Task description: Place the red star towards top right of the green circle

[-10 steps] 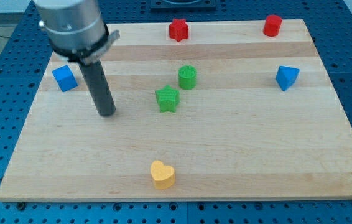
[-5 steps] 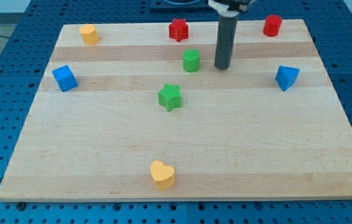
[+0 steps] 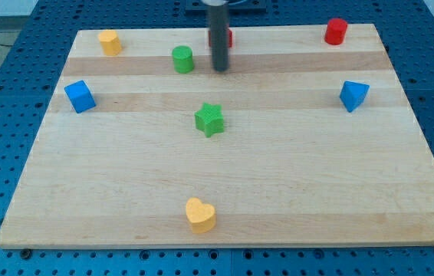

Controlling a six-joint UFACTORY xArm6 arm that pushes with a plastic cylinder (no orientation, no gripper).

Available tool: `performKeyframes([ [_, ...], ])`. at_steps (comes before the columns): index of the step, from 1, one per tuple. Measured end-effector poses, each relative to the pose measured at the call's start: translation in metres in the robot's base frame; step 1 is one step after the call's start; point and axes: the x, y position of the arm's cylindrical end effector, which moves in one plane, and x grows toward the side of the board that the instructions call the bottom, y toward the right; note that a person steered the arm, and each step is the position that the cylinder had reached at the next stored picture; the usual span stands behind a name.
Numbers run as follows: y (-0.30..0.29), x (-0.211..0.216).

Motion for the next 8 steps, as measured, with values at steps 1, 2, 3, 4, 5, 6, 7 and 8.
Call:
performKeyframes([
  [1,0.046,-0.026],
  [2,0.024,-0.091],
  [3,0.018,-0.101],
  [4,0.008,-0.101],
  [5,-0.002,-0.101],
  [6,-0.005,-0.098],
  [7,-0.057,-0.094],
  [8,-0.102,-0.094],
])
